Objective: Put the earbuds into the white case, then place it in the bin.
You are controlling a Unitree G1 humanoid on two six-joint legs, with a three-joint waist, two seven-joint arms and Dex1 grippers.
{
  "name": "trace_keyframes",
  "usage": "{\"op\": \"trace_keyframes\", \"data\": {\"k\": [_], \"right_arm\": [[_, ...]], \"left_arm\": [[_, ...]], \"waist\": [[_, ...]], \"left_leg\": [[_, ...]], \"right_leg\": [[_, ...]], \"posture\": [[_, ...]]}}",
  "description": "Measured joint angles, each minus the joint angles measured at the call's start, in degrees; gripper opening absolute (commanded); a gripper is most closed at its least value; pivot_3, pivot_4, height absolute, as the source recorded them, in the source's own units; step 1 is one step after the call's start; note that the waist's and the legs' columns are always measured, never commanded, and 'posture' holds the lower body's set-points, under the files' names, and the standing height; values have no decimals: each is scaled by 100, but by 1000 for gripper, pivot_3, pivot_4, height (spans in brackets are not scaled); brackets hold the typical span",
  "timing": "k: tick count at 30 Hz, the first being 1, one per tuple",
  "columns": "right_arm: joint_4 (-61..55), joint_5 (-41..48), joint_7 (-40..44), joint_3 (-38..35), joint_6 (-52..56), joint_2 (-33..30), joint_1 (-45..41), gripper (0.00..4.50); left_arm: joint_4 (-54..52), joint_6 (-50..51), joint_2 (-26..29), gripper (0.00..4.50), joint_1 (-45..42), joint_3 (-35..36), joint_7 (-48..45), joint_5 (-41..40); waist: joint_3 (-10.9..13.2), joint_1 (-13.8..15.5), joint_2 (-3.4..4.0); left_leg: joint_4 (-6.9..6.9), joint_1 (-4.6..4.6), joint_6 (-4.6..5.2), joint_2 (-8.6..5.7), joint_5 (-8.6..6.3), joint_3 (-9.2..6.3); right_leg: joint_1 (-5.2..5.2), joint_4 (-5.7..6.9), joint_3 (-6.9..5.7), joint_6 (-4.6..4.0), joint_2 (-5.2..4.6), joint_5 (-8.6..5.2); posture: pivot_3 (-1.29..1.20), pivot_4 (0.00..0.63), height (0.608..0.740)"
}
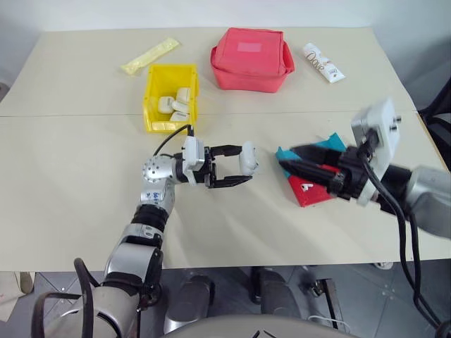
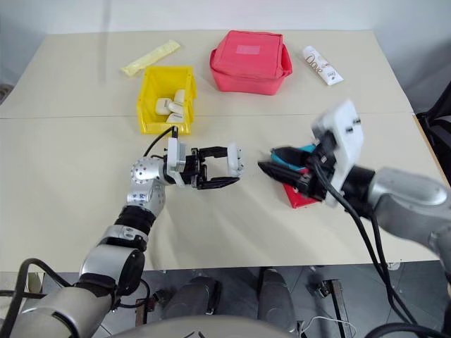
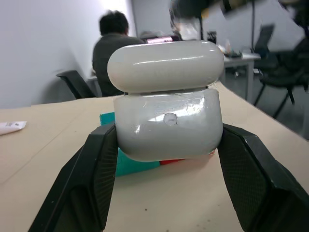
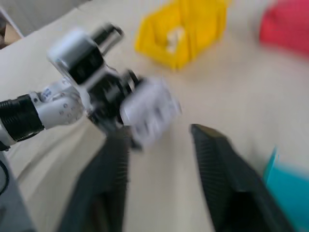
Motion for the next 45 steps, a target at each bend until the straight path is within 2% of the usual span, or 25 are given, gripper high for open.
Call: {"op": "trace_keyframes", "data": {"k": [3, 8, 11, 21, 30, 33, 36, 38, 40, 42, 45], "right_arm": [[172, -440, -78, 710, 346, 154, -935, 21], [606, -1218, 1, 1689, 801, 921, -1892, 21], [759, -1667, 211, 1944, 892, 1189, -2046, 21], [804, -2485, 852, 1782, 1128, 1326, -1943, 21], [659, -2646, 1076, 1104, 1541, 924, -1389, 21], [577, -2689, 1223, 627, 1454, 834, -950, 21], [499, -2605, 1656, -99, 1089, 826, -326, 637], [490, -2272, 2411, -932, 596, 1084, 452, 1326], [506, -2140, 3006, -1405, 254, 1150, 957, 2000], [544, -2199, 3576, -1699, -28, 1088, 1425, 2723], [734, -2490, 3882, -1745, -314, 1021, 1635, 3745]], "left_arm": [[121, 38, 2, 2743, -245, -6, 110, 63], [234, 38, -20, 2743, -268, -6, 137, 98], [236, 35, -41, 2743, -280, 7, 89, 90], [242, 23, -82, 2743, -274, 113, 19, 1], [206, -19, -164, 2743, -248, 376, 98, -129], [194, -9, -117, 2743, -248, 452, 272, -169], [154, 123, 20, 2743, -251, 534, 544, -183], [129, 298, 220, 2743, -248, 684, 863, -190], [125, 415, 485, 2743, -245, 857, 1110, -191], [169, 475, 891, 2743, -244, 1004, 1310, -184], [338, 538, 1344, 2743, -300, 1226, 1572, -169]], "waist": [[0, -8, -1], [1, -20, -3], [1, 4, -4], [1, -16, -4], [1, -10, -4], [1, -8, -4], [1, 0, -6], [2, 8, -16], [3, -5, -13], [3, -34, -14], [3, -60, -12]], "left_leg": [[-7, -4, 0, -1, 0, 0], [-7, -11, 0, -2, 1, 1], [-1, -11, 1, -6, 2, -2], [-2, -10, 2, -7, 2, -1], [-3, -10, 2, -7, 2, 1], [-4, -10, 2, -7, 2, 2], [-3, -8, 2, -7, 2, 2], [-5, -4, 2, -4, 2, -3], [-3, -1, 4, -10, 3, 5], [-3, 3, 3, -4, 2, 7], [-5, 7, 0, -2, 2, 8]], "right_leg": [[-5, -6, 1, 0, -3, 0], [-14, -4, 0, 0, -4, 0], [-11, -2, -4, 0, -5, 0], [-13, 1, -3, 0, -5, 1], [-13, 2, -1, 0, -6, 1], [-13, 1, -1, 0, -5, 1], [-9, 2, -2, 1, -4, 1], [-1, -2, -6, 3, 0, 2], [-4, 7, 4, 5, -4, 3], [-5, 8, 5, 5, 2, 3], [-6, 11, 6, 3, 3, 2]], "posture": [[0, 150, 740], [0, 150, 740], [0, 150, 740], [0, 150, 740], [0, 150, 740], [0, 150, 740], [0, 150, 740], [0, 150, 740], [0, 150, 740], [0, 150, 740], [0, 150, 740]]}}
